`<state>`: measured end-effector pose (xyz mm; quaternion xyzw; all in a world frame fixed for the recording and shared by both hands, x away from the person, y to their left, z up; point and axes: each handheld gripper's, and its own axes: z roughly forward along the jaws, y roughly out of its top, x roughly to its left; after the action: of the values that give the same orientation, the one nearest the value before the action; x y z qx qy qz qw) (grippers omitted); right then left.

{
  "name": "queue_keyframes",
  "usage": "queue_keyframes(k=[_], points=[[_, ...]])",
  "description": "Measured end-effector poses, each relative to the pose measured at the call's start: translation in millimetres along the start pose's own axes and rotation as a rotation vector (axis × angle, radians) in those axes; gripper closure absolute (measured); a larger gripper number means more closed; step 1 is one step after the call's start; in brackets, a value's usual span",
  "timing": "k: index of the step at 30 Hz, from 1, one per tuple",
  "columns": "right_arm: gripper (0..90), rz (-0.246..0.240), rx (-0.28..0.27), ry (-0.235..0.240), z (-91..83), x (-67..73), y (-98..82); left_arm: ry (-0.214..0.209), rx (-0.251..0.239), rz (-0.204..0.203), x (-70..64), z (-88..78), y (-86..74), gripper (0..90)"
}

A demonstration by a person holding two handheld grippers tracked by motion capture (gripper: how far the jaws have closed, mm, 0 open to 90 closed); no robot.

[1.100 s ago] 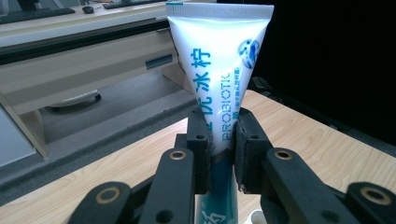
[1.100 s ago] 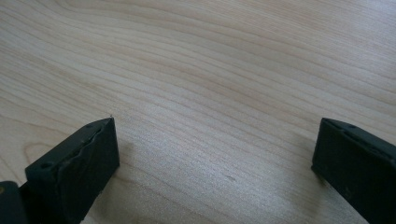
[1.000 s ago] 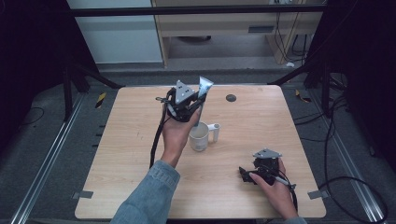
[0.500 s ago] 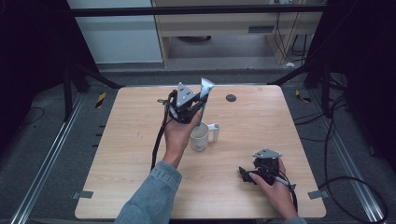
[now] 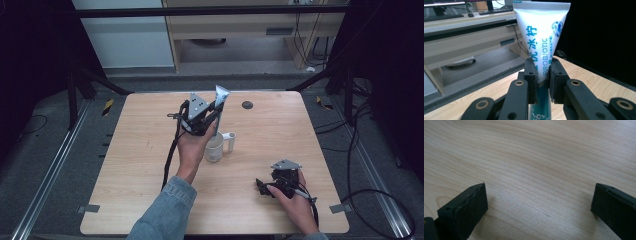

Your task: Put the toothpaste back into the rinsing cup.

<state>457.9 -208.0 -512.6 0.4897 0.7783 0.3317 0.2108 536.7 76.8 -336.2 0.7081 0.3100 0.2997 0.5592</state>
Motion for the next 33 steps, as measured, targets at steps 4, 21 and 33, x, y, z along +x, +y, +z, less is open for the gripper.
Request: queue_keyframes(k=[4, 21, 33], points=[[0.7, -0.001, 0.0, 0.0, 0.0, -0.1, 0.0, -0.003, 0.002, -0.002, -0.1, 1.8, -5.5, 78.2], [0.7, -0.002, -0.002, 0.001, 0.2, -0.2, 0.0, 0.004, 0.01, -0.002, 2.9, 3.9, -24.6, 78.2], [0.7, -0.002, -0.003, 0.0, 0.2, -0.2, 0.0, 0.011, 0.024, -0.001, -0.8, 9.2, -35.3, 78.2]])
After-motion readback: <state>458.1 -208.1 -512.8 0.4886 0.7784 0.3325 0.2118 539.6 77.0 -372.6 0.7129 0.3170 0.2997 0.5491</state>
